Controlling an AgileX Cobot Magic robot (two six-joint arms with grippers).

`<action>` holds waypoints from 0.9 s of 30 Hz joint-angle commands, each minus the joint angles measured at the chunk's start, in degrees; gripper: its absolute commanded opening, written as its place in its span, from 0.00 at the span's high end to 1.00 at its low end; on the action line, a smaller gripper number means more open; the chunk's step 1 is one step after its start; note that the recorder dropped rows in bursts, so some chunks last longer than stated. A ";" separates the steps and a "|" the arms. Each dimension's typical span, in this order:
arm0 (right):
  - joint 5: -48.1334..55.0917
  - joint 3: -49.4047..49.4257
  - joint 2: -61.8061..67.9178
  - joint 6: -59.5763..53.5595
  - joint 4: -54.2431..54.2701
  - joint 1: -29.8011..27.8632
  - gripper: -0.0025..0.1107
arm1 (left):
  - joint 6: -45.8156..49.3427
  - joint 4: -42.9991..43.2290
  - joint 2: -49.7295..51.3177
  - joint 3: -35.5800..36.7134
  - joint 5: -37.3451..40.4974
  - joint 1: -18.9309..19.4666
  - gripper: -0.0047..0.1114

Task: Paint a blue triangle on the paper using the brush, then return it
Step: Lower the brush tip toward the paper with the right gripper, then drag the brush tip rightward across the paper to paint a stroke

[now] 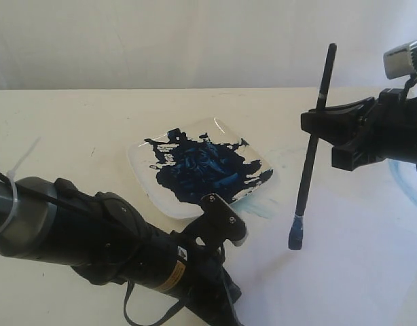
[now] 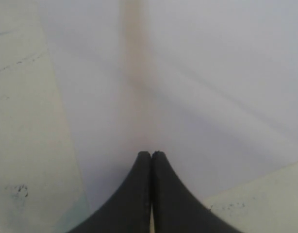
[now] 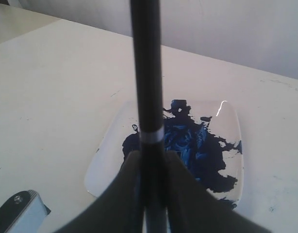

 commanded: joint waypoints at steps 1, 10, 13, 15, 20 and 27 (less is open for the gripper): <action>-1.25 0.26 0.13 -0.69 0.60 0.06 0.98 | 0.02 0.48 -0.10 0.40 0.44 -0.03 0.96; -3.76 0.26 0.13 -0.69 -0.71 0.06 0.98 | 0.02 0.48 -0.10 0.40 0.44 -0.03 0.96; -4.39 0.26 0.13 -0.69 -1.23 0.06 0.98 | 0.02 0.48 -0.10 0.40 0.44 -0.03 0.96; -5.71 0.26 0.13 -0.32 -1.96 0.06 0.98 | 0.02 0.48 -0.10 0.40 0.44 -0.03 0.96; -8.36 0.26 0.13 0.30 -2.00 0.06 0.98 | 0.14 0.48 -0.10 0.40 0.44 -0.03 0.96; -10.85 0.26 0.13 0.30 -2.31 0.06 0.98 | 0.14 0.48 -0.10 0.40 0.44 -0.03 0.96</action>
